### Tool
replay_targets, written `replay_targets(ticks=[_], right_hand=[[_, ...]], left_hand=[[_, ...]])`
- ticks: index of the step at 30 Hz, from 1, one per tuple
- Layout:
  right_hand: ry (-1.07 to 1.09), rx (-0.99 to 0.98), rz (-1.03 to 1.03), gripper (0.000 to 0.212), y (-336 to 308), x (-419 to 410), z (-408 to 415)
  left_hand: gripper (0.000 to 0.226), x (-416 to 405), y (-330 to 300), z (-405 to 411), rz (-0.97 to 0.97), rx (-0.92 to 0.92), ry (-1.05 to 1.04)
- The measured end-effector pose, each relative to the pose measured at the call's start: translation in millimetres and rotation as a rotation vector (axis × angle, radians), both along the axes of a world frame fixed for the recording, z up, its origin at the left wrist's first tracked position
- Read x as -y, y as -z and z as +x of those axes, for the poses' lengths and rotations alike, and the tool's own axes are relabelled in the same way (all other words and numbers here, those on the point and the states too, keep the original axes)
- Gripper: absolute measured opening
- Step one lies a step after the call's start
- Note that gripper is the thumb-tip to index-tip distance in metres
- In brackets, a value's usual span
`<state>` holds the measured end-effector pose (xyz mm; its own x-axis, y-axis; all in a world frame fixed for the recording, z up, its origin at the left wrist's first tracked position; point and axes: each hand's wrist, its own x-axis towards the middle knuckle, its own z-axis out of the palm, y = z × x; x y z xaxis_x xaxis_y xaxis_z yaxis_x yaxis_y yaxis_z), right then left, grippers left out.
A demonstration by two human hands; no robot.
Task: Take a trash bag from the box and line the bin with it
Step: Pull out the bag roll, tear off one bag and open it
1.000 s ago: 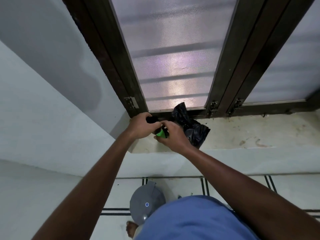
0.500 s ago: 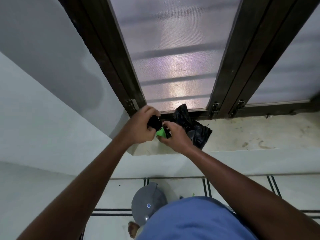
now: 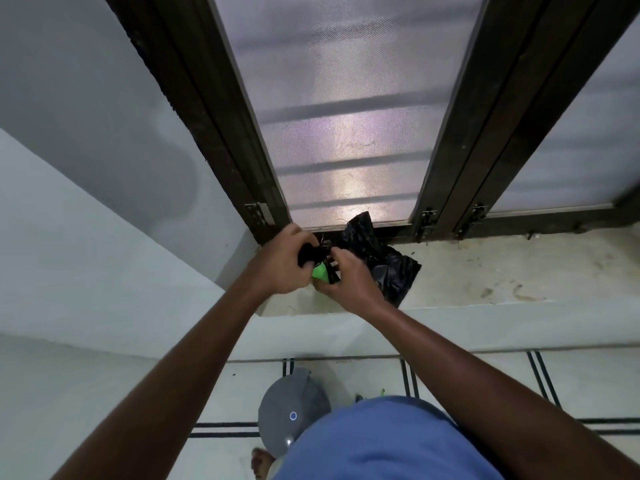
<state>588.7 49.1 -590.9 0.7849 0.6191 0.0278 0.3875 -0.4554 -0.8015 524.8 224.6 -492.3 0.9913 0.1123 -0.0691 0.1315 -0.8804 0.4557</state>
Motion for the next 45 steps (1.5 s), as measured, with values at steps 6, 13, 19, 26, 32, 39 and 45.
replay_targets(ticks=[6,13,19,26,32,39,45], right_hand=[[0.004,-0.032,0.011,0.066,2.0,1.2,-2.8],[0.029,-0.045,0.023,0.059,-1.2,3.1,-5.1],[0.040,-0.058,0.028,0.057,-2.8,5.1,-6.3],[0.060,-0.087,0.048,0.056,-1.0,11.5,-7.7],[0.075,-0.141,0.045,0.070,-5.7,16.4,-10.6],[0.209,-0.075,-0.015,0.084,-11.8,11.2,-20.2],[0.172,0.049,-0.044,0.070,-17.1,9.6,-29.6]], left_hand=[[0.017,5.5,1.5,3.5,0.154,0.001,-0.005],[0.027,8.9,2.4,5.9,0.004,-0.064,-0.132],[0.021,16.5,10.3,-2.5,0.179,0.080,0.035],[0.024,24.1,21.4,-11.6,0.251,0.079,0.045],[0.023,28.5,24.8,-15.5,0.192,0.106,-0.034],[0.012,39.2,51.4,-46.5,-0.384,0.146,-0.754],[0.012,32.1,35.6,-34.7,-1.049,0.016,-0.772]])
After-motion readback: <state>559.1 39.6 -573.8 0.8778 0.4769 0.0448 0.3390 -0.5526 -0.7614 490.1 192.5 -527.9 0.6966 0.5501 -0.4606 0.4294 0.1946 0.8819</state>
